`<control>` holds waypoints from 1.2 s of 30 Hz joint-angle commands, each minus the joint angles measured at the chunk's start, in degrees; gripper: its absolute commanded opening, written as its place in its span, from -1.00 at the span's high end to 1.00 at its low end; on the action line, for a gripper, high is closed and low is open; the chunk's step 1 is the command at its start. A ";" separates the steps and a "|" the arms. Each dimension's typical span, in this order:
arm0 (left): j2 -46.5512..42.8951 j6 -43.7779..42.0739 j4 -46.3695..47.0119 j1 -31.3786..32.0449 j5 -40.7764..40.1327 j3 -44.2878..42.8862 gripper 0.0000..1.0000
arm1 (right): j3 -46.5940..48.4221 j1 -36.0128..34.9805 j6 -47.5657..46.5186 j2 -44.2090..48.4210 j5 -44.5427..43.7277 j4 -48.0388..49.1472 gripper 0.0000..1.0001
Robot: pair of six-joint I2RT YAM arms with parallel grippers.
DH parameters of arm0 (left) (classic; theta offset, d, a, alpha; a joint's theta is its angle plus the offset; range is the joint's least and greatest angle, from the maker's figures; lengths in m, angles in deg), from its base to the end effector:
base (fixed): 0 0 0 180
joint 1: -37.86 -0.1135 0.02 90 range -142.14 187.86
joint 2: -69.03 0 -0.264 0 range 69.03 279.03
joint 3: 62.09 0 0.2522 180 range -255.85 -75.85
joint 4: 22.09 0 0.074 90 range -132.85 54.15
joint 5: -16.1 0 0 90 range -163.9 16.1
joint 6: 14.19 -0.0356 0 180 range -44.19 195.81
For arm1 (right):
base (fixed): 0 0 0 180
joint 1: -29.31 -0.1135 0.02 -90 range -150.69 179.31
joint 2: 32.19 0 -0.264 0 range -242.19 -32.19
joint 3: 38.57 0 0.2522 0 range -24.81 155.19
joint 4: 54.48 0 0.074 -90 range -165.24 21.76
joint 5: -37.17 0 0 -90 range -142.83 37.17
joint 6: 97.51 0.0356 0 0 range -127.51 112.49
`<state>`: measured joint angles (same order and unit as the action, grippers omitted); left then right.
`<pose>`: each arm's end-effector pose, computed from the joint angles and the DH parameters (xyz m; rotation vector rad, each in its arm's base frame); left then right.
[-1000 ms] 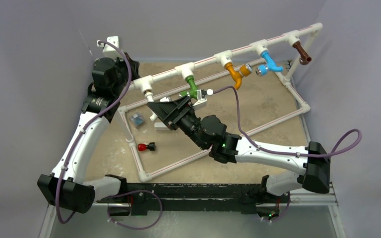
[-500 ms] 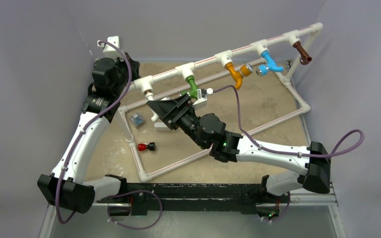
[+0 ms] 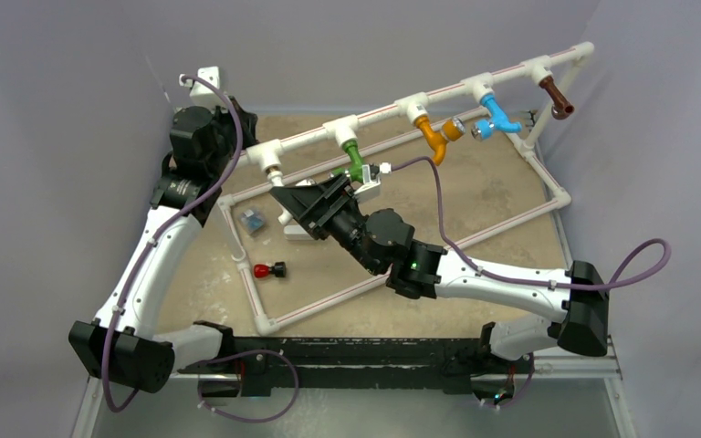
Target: Install the water faucets
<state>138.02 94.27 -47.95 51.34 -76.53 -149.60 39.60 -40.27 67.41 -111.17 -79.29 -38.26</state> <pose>0.2660 -0.0621 0.4261 -0.1090 1.7096 -0.3766 0.1278 0.2979 0.3972 0.5376 1.4912 1.7854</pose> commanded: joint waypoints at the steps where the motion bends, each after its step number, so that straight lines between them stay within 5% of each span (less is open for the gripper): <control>1: -0.70 -0.09 -10.71 1.29 4.95 2.83 1.00 | -0.18 3.09 4.17 -1.23 -2.24 -5.46 -0.51; 16: -0.66 -0.35 -10.89 1.29 4.05 2.75 1.00 | -0.63 3.05 -7.61 4.03 1.82 -11.16 -0.62; 29: -0.88 -0.62 -10.93 1.27 3.38 2.78 1.00 | 1.65 3.08 -31.25 10.87 11.12 -17.85 -0.76; 36: -1.05 -0.62 -10.95 1.27 3.52 2.83 1.00 | 14.85 3.05 -46.25 12.03 18.42 -37.14 -0.80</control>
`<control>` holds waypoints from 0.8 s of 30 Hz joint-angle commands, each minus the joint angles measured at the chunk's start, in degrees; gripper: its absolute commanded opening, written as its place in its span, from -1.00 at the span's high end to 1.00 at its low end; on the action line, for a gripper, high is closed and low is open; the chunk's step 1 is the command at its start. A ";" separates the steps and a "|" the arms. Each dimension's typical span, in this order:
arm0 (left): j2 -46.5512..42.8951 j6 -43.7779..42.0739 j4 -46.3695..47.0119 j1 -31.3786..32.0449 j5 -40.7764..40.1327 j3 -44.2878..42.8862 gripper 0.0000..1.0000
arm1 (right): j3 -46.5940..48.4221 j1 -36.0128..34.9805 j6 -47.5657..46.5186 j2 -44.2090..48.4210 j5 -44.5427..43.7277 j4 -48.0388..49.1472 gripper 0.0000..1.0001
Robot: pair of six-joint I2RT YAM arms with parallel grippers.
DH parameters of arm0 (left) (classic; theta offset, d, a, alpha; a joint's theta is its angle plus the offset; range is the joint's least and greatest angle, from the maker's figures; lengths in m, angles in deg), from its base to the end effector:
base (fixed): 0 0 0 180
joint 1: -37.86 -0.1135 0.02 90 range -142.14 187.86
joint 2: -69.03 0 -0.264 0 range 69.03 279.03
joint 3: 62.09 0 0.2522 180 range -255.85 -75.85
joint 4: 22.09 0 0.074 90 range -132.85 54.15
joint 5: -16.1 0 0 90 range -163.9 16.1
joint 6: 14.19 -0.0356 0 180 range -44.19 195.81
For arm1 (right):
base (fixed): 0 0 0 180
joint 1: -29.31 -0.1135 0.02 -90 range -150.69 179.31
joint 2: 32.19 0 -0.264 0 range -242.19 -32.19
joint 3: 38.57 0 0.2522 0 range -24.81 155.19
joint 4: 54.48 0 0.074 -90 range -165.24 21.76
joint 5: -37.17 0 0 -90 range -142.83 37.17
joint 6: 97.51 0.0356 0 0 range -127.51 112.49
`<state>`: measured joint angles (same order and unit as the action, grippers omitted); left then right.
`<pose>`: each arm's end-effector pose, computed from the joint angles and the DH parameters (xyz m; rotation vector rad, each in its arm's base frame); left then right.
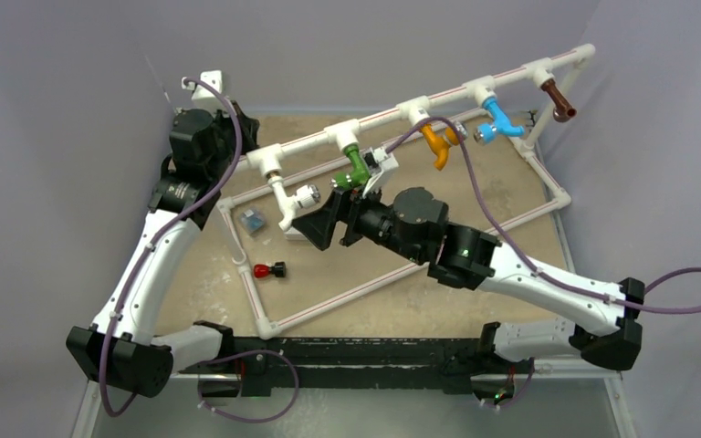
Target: Install the water faucets
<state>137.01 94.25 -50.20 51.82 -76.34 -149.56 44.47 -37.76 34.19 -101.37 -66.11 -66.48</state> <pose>0.2596 -0.0630 0.4260 -0.0996 1.7332 -0.3809 0.1165 0.2543 0.4242 -0.1723 1.6882 1.3006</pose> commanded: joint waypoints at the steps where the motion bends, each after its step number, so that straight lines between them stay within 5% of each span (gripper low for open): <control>1: -0.09 -0.59 -8.72 0.75 3.32 2.71 1.00 | 12.22 0.56 -14.98 2.19 6.81 -12.07 -0.78; 11: 0.39 -0.68 -8.77 0.75 3.40 2.74 1.00 | 31.60 0.54 -40.13 -1.87 13.18 -30.15 -0.59; 24: 0.94 -0.95 -8.99 0.77 2.70 2.71 1.00 | 27.36 -2.34 -76.97 -0.50 14.14 -24.99 -0.54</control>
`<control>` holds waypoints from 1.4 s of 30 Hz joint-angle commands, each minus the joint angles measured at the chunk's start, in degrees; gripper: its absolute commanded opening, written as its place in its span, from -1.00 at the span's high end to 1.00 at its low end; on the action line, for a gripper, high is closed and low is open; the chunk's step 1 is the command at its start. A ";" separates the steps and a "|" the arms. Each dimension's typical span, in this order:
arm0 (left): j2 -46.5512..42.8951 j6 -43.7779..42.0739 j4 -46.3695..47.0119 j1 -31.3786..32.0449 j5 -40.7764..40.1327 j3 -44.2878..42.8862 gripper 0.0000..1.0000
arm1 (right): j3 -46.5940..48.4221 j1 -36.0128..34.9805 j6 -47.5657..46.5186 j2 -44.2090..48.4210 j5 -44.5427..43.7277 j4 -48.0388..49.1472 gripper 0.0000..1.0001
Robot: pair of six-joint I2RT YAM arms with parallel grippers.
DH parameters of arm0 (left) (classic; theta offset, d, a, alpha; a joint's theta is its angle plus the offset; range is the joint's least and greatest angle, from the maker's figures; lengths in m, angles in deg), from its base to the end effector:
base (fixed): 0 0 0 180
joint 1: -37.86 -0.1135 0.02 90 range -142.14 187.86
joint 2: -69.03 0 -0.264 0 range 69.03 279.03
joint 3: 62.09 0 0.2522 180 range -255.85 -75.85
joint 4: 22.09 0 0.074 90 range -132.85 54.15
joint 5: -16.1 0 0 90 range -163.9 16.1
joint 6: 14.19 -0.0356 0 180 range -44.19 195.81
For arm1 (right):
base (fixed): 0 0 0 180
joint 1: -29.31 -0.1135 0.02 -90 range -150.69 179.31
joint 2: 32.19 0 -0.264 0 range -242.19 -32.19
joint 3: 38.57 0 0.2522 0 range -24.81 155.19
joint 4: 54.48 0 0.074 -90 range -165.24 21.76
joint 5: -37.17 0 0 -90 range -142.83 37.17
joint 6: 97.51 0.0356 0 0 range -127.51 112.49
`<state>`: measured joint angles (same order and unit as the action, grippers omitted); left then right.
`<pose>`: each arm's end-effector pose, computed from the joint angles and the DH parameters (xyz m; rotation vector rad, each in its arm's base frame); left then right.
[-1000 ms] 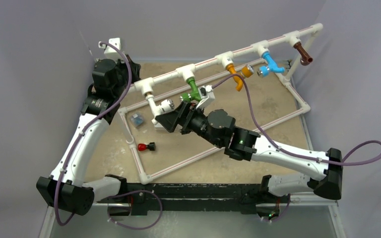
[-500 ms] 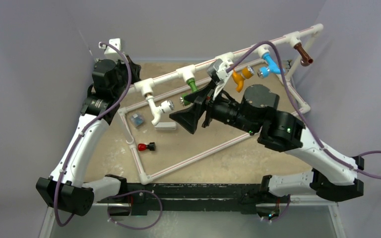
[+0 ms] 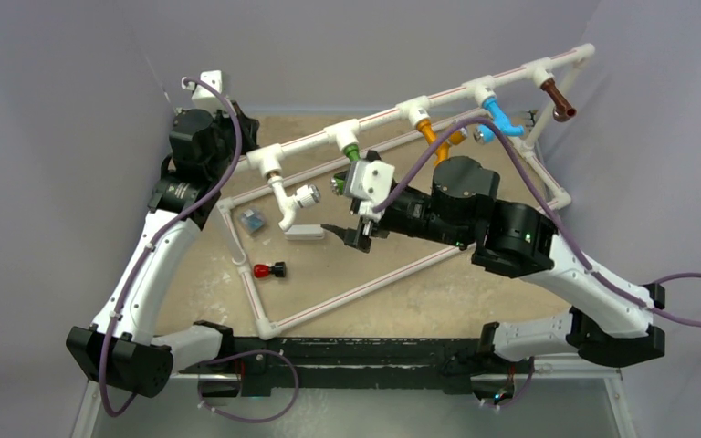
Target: Install the water faucets
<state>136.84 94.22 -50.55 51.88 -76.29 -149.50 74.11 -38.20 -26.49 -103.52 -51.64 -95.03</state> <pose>0.2586 -0.0630 0.4257 -0.0977 1.7376 -0.3812 0.0890 0.2169 0.5318 -1.1068 1.1522 0.6809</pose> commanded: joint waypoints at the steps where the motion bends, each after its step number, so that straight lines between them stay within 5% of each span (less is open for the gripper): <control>1: 1.24 -0.92 -8.74 0.68 2.72 2.63 1.00 | -2.92 -3.46 -18.75 1.37 -1.59 4.13 -0.53; 10: 1.26 -1.09 -8.80 0.66 2.55 2.63 1.00 | -13.49 -14.43 -44.26 -1.29 -25.29 14.87 -0.47; 19: 1.14 -1.23 -8.84 0.57 2.56 2.63 1.00 | -27.35 -20.59 -68.91 -1.65 -40.84 41.10 -0.49; 28: 1.36 -1.19 -8.79 0.57 2.57 2.63 1.00 | -35.74 -20.91 -84.94 -4.66 -39.74 63.59 -0.46; 42: 1.27 -0.92 -8.68 0.57 3.69 2.63 1.00 | -34.64 -17.84 -84.19 -9.49 -35.60 64.59 -0.46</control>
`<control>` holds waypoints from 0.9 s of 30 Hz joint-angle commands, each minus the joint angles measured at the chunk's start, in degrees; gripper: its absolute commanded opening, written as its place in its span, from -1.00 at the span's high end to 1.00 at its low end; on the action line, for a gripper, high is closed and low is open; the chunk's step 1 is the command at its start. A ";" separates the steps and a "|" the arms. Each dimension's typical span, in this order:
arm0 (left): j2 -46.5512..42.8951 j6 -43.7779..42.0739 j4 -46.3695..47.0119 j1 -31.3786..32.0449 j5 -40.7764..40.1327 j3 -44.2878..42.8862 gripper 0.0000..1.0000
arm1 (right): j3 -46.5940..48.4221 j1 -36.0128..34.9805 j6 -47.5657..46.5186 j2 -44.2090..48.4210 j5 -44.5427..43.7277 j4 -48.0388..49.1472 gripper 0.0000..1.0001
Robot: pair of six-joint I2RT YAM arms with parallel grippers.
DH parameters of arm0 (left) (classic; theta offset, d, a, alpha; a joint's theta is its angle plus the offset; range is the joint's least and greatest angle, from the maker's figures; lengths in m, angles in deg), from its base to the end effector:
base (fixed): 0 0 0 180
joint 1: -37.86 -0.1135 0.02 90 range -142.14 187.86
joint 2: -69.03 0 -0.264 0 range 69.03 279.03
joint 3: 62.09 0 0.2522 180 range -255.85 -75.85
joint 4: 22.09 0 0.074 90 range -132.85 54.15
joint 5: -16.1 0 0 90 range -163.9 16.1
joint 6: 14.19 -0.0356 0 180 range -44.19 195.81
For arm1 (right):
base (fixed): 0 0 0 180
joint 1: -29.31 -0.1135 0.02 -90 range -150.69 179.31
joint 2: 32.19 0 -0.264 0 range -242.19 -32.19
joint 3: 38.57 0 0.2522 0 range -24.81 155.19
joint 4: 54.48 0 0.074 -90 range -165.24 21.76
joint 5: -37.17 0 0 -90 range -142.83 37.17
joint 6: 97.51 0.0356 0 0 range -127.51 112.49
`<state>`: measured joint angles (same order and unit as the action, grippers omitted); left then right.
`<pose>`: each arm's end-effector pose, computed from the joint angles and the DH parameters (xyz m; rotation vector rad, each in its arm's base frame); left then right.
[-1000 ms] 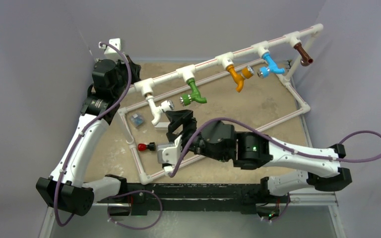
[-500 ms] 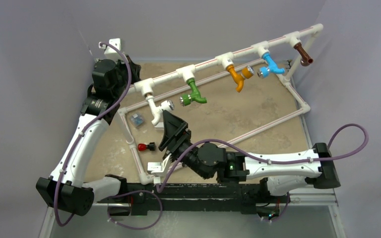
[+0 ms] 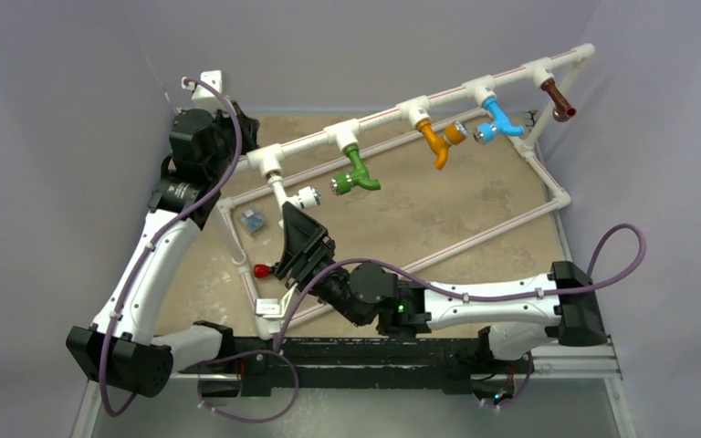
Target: Install the water faucets
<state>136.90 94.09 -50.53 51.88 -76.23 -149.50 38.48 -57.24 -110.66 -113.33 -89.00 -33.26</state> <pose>0.2589 -0.0632 0.4255 -0.0950 1.7384 -0.3803 0.0408 0.3272 0.3866 -1.2851 0.4428 -0.6448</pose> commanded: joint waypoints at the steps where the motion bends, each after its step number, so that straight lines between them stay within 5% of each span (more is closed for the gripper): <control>1: 1.12 -0.79 -8.66 0.57 3.64 2.63 1.00 | 1.23 1.46 0.67 0.15 2.02 2.20 -0.46; 27: 1.25 -0.79 -8.71 0.57 4.17 2.63 1.00 | 2.64 7.32 8.26 -4.62 5.03 6.13 0.07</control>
<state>136.95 94.07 -50.49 51.88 -76.16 -149.50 39.27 -50.92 -104.30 -118.03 -84.10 -31.42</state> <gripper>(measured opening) 0.002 0.472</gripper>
